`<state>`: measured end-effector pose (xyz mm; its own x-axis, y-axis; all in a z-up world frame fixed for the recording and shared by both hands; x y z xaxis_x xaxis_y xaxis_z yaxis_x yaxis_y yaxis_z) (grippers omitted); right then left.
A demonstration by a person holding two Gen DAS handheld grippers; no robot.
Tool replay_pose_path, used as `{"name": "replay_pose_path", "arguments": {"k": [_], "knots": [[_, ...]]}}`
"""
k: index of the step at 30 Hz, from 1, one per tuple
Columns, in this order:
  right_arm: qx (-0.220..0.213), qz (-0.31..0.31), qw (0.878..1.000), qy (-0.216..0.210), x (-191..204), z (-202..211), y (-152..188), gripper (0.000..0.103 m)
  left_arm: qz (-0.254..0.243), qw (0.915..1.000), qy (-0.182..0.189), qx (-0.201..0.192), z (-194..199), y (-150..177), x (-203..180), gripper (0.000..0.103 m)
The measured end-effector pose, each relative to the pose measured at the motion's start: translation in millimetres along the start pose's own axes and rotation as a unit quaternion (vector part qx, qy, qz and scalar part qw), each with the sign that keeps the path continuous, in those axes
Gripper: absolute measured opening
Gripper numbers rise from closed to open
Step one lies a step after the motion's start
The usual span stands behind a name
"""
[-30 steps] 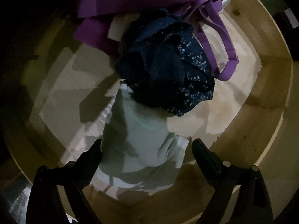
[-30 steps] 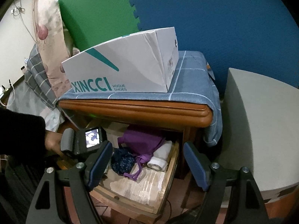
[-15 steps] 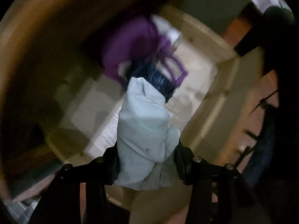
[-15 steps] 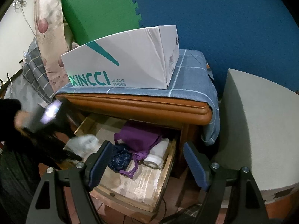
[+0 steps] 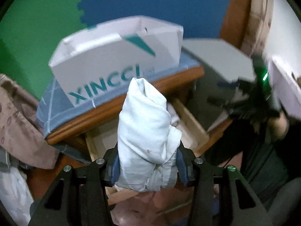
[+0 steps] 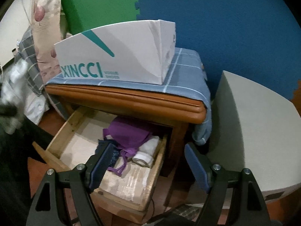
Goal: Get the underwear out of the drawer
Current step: 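Grasp the white underwear with the left gripper and lift it out of the drawer, then carry the white underwear over the box, lower it in, open the left gripper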
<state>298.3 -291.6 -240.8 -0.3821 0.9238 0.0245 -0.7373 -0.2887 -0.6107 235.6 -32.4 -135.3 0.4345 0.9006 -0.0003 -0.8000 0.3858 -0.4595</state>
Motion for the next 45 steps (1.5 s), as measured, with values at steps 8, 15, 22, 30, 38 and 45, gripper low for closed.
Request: {"name": "replay_pose_path", "arguments": {"k": [8, 15, 22, 30, 38, 45], "knots": [[0.008, -0.02, 0.998, 0.053, -8.8, -2.3, 0.4, 0.08, 0.036, 0.9943, -0.026, -0.097, 69.8, -15.2, 10.2, 0.046], [0.016, -0.027, 0.997, 0.064, -14.0, -5.2, 2.0, 0.08, 0.066, 0.9844, -0.047, -0.156, 114.6, -36.7, 33.3, 0.046], [0.023, -0.023, 0.997, 0.068, -12.4, -8.5, 1.7, 0.08, 0.086, 0.9757, -0.06, -0.193, 142.3, -59.2, 41.6, 0.046], [0.022, -0.025, 0.997, 0.066, -13.3, -7.8, 1.9, 0.08, 0.105, 0.9714, -0.069, -0.202, 146.0, -90.5, 53.3, 0.046], [0.017, -0.028, 0.997, 0.063, -13.0, -5.5, 1.3, 0.08, 0.098, 0.9727, -0.088, -0.191, 138.1, -109.5, 48.9, 0.046], [0.015, -0.033, 0.998, 0.06, -14.5, -4.4, 1.4, 0.08, 0.099, 0.9739, -0.096, -0.18, 133.7, -117.3, 49.1, 0.046]]}}
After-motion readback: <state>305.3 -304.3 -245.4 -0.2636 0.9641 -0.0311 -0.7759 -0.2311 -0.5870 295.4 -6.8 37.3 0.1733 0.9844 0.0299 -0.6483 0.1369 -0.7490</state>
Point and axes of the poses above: each gripper's, at about its wrist camera, not at the fingertips, and z roughly against the way its jaws point, x to its left, y to its underside, the point moved 1 cm from there along -z, roughly the way its jaws point, and after that the axes turned 10 degrees about x, right-handed, at the moved point
